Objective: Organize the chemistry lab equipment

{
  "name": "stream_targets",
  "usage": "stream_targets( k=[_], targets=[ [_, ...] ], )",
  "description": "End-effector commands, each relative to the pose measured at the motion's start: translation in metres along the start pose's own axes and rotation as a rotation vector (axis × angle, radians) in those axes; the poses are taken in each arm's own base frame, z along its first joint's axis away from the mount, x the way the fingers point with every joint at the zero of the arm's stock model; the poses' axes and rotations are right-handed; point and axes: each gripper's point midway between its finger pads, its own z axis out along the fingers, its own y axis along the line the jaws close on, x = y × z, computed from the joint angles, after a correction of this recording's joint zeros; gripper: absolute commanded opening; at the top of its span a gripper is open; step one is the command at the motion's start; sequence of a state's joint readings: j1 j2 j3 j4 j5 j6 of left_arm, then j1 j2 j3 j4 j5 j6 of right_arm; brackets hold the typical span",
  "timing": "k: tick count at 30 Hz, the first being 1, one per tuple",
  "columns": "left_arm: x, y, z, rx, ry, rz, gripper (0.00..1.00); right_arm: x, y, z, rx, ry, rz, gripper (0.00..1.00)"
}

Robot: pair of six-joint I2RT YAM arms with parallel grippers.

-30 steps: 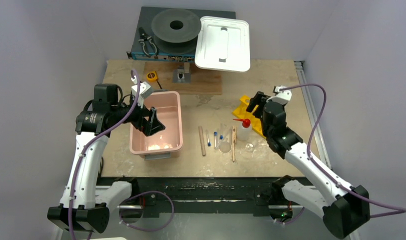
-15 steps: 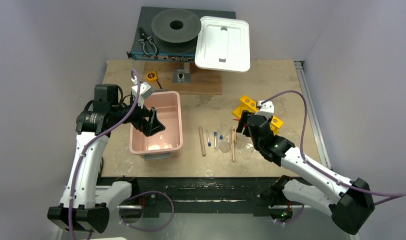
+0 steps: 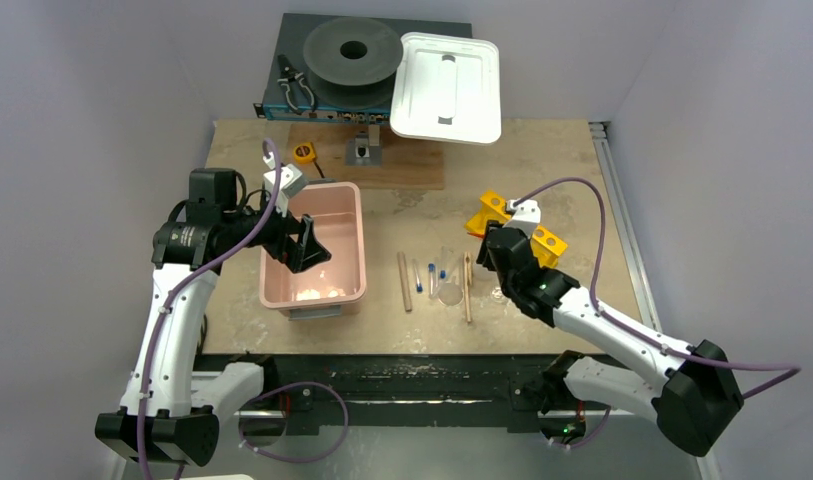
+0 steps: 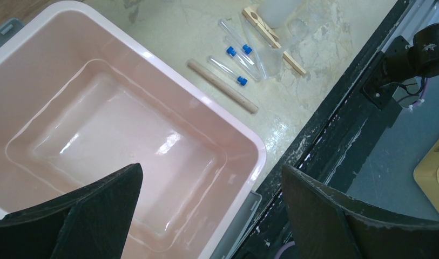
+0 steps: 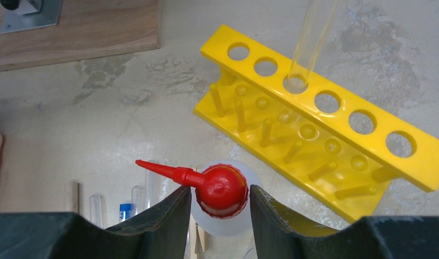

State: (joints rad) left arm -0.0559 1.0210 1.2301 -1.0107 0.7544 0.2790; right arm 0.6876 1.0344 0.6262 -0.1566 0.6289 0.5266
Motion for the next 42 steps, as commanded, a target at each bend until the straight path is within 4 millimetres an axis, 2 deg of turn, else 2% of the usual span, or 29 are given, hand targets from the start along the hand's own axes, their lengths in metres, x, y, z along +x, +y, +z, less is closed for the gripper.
stream_targets(
  k=[1, 5, 10, 15, 21, 25, 30, 35, 42],
  targets=[
    [-0.011, -0.005, -0.002, 0.017, -0.031, 0.026, 1.0, -0.021, 0.002, 0.004, 0.016, -0.078, -0.004, 0.4],
    [-0.011, -0.008, -0.003, 0.032, -0.032, 0.024, 1.0, -0.021, 0.0, 0.009, 0.042, -0.085, -0.021, 0.32],
    [-0.01, -0.006, -0.003, 0.024, -0.026, 0.026, 1.0, -0.019, -0.003, 0.01, 0.055, -0.089, -0.028, 0.16],
    [-0.005, -0.005, -0.001, 0.024, -0.016, 0.023, 1.0, -0.034, -0.003, 0.002, 0.041, -0.128, -0.022, 0.0],
    [-0.004, -0.005, 0.001, 0.029, -0.017, 0.016, 1.0, -0.065, 0.011, -0.016, -0.021, -0.185, -0.008, 0.0],
    [-0.006, -0.005, 0.0, 0.028, -0.021, 0.016, 1.0, -0.084, 0.036, -0.029, -0.084, -0.21, -0.017, 0.0],
    [-0.007, -0.005, -0.001, 0.021, -0.022, 0.019, 1.0, -0.1, 0.093, -0.044, -0.207, -0.227, -0.039, 0.0],
    [-0.005, -0.001, -0.002, -0.004, -0.012, 0.015, 1.0, -0.095, 0.146, -0.039, -0.325, -0.217, -0.037, 0.0],
    [-0.003, 0.0, -0.002, -0.013, -0.014, 0.019, 1.0, -0.065, 0.209, -0.017, -0.406, -0.189, -0.098, 0.0]
  ],
)
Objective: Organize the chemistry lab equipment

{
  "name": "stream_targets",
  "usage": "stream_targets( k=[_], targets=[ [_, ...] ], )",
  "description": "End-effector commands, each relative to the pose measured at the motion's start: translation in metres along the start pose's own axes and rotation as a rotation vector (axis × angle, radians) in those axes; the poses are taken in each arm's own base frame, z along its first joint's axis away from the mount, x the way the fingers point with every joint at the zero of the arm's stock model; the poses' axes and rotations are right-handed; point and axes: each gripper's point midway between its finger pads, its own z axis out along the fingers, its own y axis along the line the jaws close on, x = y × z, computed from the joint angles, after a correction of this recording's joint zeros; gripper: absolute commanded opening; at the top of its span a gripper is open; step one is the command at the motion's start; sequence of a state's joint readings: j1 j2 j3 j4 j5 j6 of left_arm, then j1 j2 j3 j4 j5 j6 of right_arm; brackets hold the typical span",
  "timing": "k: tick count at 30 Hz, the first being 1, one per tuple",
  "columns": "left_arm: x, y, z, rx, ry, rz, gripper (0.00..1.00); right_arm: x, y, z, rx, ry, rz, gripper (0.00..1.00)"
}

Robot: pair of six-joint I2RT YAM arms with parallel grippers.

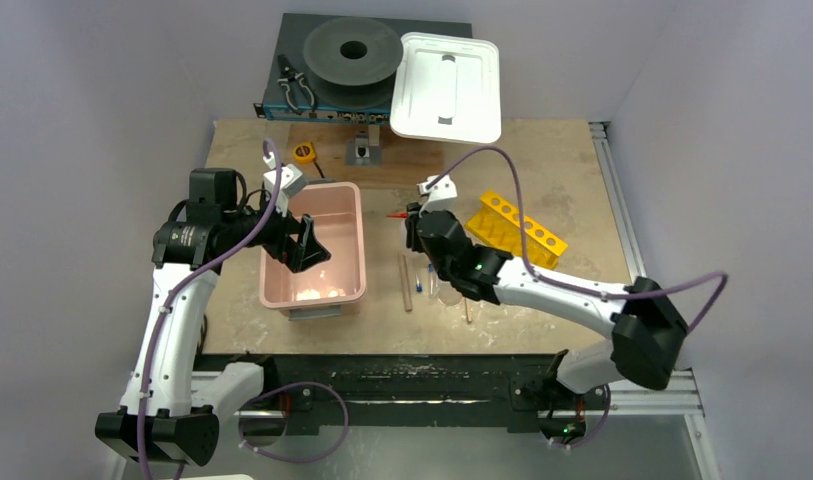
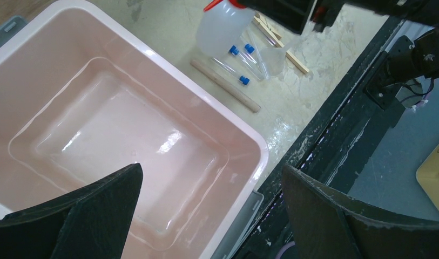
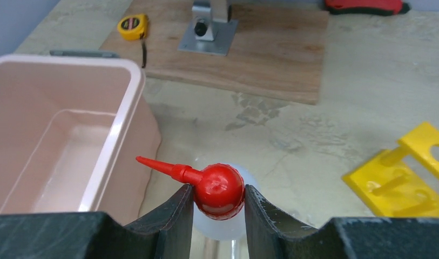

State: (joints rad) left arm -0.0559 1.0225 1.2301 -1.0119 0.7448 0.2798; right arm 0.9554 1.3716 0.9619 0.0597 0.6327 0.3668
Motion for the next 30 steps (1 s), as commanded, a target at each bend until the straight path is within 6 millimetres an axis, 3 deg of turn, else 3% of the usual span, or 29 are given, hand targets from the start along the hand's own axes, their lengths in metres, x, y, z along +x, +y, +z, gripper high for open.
stream_targets(
  k=[1, 11, 23, 25, 28, 30],
  targets=[
    [-0.004, -0.002, -0.002, -0.004, -0.019, 0.02, 1.0, -0.021, 0.043, 0.019, -0.084, -0.078, 0.015, 0.0],
    [0.001, -0.001, -0.001, -0.007, -0.01, 0.034, 1.0, -0.026, 0.074, 0.051, -0.098, -0.098, -0.024, 0.0],
    [0.0, -0.003, -0.003, -0.006, -0.017, 0.047, 1.0, 0.019, 0.085, 0.078, -0.093, -0.013, -0.014, 0.0],
    [0.0, -0.003, -0.004, -0.007, -0.022, 0.054, 1.0, 0.02, 0.086, 0.078, -0.091, -0.005, -0.005, 0.07],
    [-0.001, -0.003, -0.004, -0.006, -0.026, 0.055, 1.0, 0.018, 0.087, 0.077, -0.089, 0.007, -0.008, 0.3],
    [-0.001, -0.003, -0.004, -0.008, -0.026, 0.055, 1.0, 0.013, 0.085, 0.074, -0.084, 0.011, -0.013, 0.33]
  ],
)
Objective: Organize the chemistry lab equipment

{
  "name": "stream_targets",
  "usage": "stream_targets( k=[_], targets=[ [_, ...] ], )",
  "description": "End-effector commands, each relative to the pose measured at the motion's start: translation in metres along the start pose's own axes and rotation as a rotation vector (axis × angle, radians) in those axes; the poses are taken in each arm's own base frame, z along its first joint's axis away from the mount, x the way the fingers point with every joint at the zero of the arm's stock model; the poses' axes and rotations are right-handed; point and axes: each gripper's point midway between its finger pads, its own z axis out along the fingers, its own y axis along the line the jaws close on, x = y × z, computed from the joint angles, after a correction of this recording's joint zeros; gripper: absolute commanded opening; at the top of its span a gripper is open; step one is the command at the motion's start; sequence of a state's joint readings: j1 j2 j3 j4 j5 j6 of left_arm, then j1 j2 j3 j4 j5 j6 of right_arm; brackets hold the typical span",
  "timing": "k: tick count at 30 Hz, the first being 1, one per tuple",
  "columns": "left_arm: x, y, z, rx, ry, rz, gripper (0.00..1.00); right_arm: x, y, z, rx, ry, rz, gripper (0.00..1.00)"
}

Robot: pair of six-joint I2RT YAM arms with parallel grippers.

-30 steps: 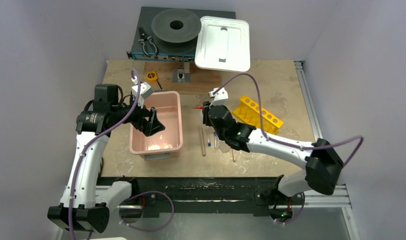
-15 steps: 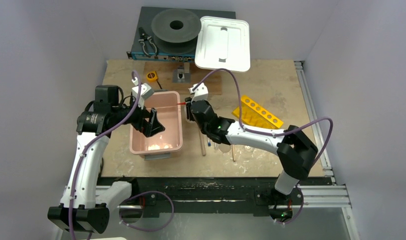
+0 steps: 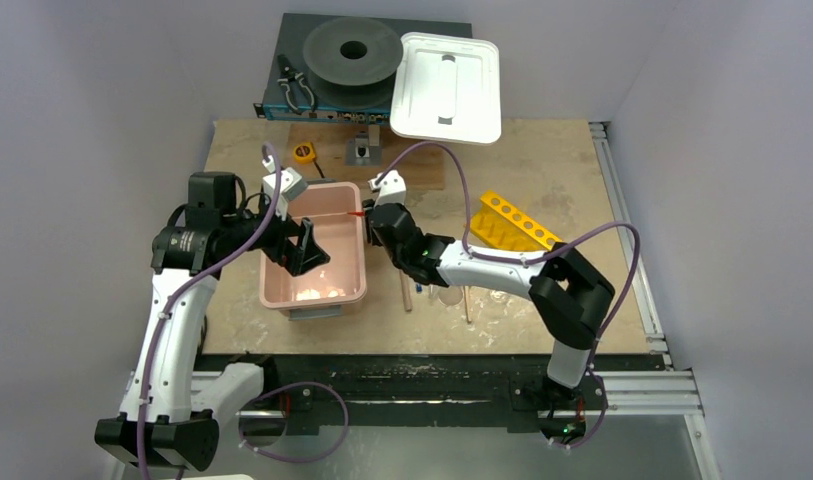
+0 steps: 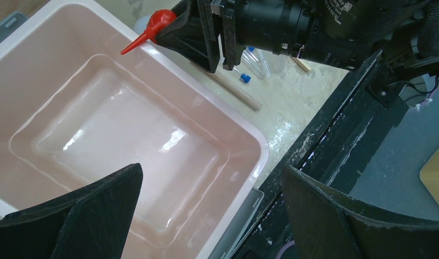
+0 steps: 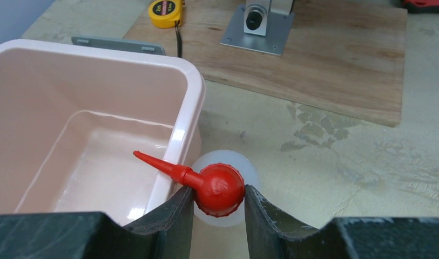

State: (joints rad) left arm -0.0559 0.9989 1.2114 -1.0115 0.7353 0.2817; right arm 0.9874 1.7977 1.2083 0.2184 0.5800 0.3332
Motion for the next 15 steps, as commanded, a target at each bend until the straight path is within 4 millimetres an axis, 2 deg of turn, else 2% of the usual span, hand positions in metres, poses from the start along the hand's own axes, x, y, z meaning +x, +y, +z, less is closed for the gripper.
stream_targets(
  k=[1, 5, 8, 15],
  targets=[
    [-0.005, -0.002, -0.002, 0.003, -0.024, 0.047, 1.0, -0.032, 0.004, -0.008, -0.004, -0.029, 0.04, 0.34],
    [-0.003, -0.002, 0.0, 0.006, -0.022, 0.044, 1.0, -0.053, -0.009, -0.016, 0.013, -0.049, 0.064, 0.29],
    [-0.001, -0.001, 0.001, 0.006, -0.02, 0.043, 1.0, -0.061, -0.019, -0.019, 0.04, -0.056, 0.061, 0.25],
    [-0.001, 0.0, 0.0, 0.001, -0.021, 0.052, 1.0, -0.051, -0.042, -0.013, 0.065, -0.028, 0.087, 0.22]
  ],
)
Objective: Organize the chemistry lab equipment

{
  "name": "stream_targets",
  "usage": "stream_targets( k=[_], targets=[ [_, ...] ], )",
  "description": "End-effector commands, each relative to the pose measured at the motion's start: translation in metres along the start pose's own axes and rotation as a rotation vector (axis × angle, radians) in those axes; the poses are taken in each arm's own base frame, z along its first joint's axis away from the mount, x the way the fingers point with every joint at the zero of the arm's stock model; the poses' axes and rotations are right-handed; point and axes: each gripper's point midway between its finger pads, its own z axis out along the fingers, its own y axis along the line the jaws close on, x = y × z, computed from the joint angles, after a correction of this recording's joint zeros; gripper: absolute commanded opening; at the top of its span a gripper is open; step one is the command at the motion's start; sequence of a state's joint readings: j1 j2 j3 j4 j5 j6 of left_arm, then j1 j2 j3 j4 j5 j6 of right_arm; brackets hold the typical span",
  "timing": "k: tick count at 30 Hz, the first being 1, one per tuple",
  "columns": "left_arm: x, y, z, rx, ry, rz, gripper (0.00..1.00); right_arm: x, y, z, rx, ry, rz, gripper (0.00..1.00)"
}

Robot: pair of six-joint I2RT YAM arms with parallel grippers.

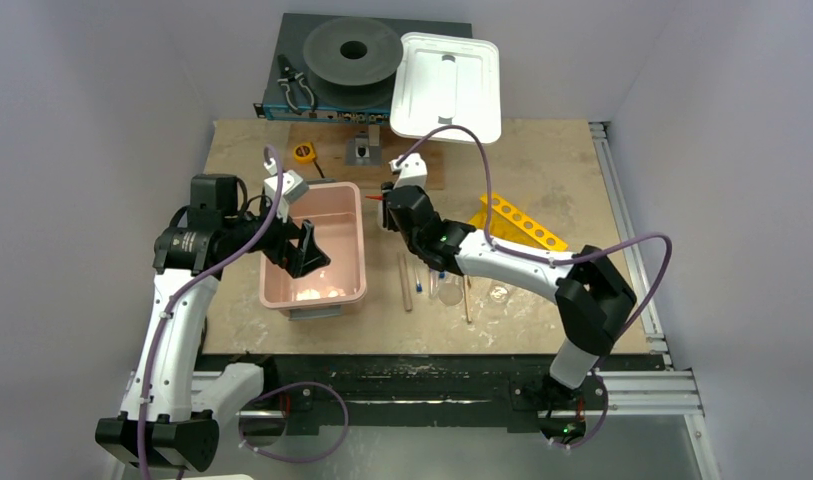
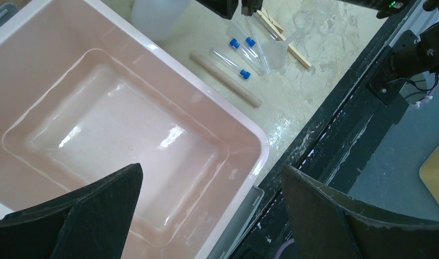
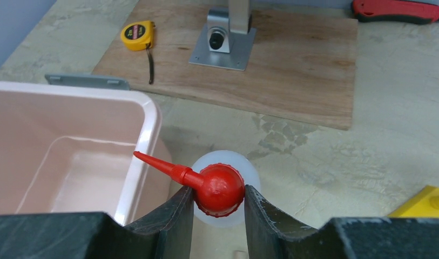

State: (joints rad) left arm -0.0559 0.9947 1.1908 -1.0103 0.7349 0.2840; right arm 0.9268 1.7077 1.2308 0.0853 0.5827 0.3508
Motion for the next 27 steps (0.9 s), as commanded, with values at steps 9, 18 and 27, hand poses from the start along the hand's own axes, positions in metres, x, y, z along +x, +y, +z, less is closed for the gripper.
stream_targets(
  k=[9, 18, 27],
  targets=[
    [-0.007, 0.0, -0.004, -0.009, -0.029, 0.068, 1.0, -0.002, -0.009, 0.018, 0.002, 0.034, 0.052, 0.23],
    [-0.007, 0.001, -0.002, -0.008, -0.022, 0.066, 1.0, -0.004, -0.013, 0.02, 0.015, 0.076, 0.048, 0.63],
    [-0.011, 0.002, -0.003, -0.012, -0.034, 0.067, 1.0, -0.037, -0.032, -0.019, 0.03, 0.053, 0.07, 0.62]
  ],
)
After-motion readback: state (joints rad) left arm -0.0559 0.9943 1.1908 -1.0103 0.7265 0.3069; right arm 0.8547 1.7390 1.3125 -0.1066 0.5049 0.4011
